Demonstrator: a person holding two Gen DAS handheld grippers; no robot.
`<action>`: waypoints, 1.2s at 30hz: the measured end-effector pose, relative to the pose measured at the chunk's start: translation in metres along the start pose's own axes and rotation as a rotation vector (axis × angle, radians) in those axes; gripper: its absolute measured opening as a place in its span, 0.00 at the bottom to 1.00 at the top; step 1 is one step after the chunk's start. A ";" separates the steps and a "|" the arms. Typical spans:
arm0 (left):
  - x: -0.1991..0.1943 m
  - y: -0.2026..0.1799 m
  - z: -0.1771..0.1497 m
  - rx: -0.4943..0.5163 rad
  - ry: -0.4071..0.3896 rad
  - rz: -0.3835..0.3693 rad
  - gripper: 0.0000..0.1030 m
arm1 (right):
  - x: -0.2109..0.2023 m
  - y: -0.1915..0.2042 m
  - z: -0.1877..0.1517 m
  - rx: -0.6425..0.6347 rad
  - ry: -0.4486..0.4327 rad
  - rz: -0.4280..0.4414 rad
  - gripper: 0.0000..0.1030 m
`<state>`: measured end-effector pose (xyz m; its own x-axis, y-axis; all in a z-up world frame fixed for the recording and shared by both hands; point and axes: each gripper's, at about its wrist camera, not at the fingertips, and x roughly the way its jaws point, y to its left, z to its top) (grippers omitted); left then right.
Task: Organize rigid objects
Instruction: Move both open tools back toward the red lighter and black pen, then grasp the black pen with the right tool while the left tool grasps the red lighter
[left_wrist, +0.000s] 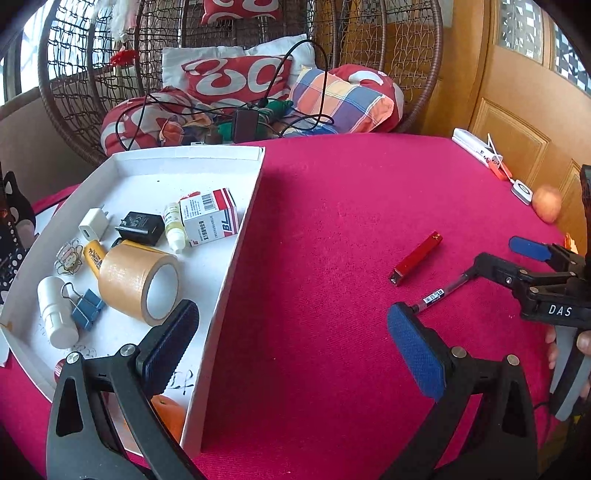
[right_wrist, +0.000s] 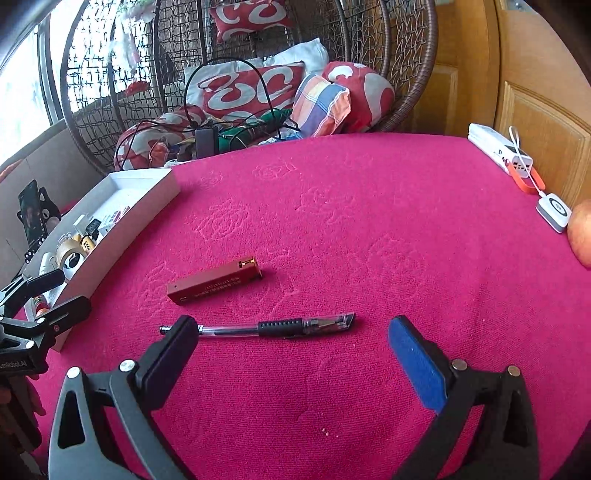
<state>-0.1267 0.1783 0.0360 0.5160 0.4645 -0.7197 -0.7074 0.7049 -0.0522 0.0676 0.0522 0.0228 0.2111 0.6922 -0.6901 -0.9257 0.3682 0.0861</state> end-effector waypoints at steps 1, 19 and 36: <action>0.000 0.000 0.000 -0.002 0.001 -0.002 1.00 | 0.004 0.002 0.005 -0.018 -0.007 -0.005 1.00; -0.005 0.016 0.010 -0.031 -0.034 -0.021 1.00 | -0.013 0.031 -0.027 -0.259 0.242 0.459 0.93; 0.036 -0.049 0.036 0.289 0.068 -0.218 1.00 | -0.003 0.038 -0.032 -0.443 0.150 0.175 0.06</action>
<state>-0.0564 0.1800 0.0377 0.5997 0.2565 -0.7580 -0.4137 0.9102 -0.0193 0.0223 0.0444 0.0049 0.0233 0.6111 -0.7912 -0.9945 -0.0670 -0.0811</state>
